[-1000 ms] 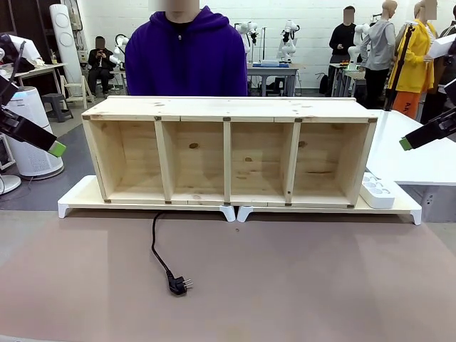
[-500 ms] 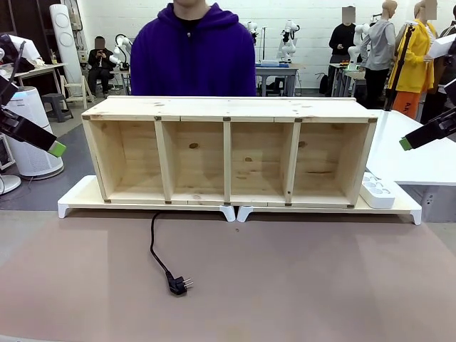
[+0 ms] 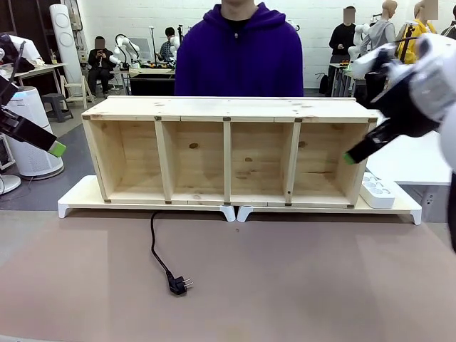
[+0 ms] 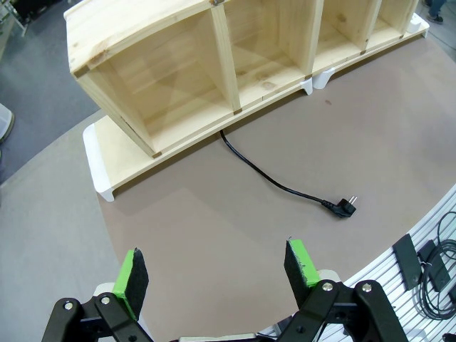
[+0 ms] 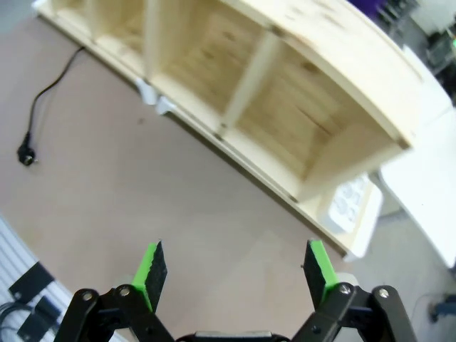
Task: Perform cable management.
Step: When the cord part of the Power Cable appears at the lower middle area of the table and stops, grasp the cord part of the Power Cable.
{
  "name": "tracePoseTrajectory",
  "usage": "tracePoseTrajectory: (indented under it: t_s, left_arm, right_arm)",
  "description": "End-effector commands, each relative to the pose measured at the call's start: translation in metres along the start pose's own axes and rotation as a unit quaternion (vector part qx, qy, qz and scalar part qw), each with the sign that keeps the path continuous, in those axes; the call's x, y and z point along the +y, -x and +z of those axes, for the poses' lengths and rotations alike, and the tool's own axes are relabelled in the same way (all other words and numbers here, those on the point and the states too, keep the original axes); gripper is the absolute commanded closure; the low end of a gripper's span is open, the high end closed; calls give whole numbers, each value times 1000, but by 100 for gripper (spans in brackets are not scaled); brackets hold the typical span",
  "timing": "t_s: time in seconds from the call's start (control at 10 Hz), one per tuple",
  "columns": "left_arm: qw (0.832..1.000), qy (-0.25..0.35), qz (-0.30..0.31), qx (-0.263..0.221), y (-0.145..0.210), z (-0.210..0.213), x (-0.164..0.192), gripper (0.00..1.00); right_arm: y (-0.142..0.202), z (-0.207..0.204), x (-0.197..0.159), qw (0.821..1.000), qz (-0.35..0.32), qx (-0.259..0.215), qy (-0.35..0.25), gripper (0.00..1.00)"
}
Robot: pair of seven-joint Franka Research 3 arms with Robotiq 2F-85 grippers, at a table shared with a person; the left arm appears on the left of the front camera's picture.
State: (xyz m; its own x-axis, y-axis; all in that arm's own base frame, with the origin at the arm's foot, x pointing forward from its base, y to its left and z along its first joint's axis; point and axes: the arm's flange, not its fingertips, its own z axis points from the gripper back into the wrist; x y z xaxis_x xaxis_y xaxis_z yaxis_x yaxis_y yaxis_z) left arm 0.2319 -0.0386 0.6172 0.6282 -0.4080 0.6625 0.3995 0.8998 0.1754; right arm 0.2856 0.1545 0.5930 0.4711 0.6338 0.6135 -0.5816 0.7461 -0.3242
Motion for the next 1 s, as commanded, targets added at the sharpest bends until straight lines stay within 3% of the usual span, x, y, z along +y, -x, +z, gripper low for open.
tracePoseTrajectory:
  t_s: [0.0, 0.3, 0.6, 0.9]
  left_arm:
    - [1000, -1, -3, -5, -2, -2, 2, 0]
    - [1000, -1, -3, -5, -2, -2, 2, 0]
    - [1000, -1, -3, -5, -2, -2, 2, 0]
    - [1000, -1, -3, -5, -2, -2, 2, 0]
  right_arm:
    - [-39, -20, 31, 999, 26, 14, -41, 0]
    - [-81, -63, 108, 993, 66, 49, -86, 0]
    - [-101, -123, 177, 979, 80, 83, -170, 0]
    - [-121, -163, 220, 981, 25, 83, -176, 0]
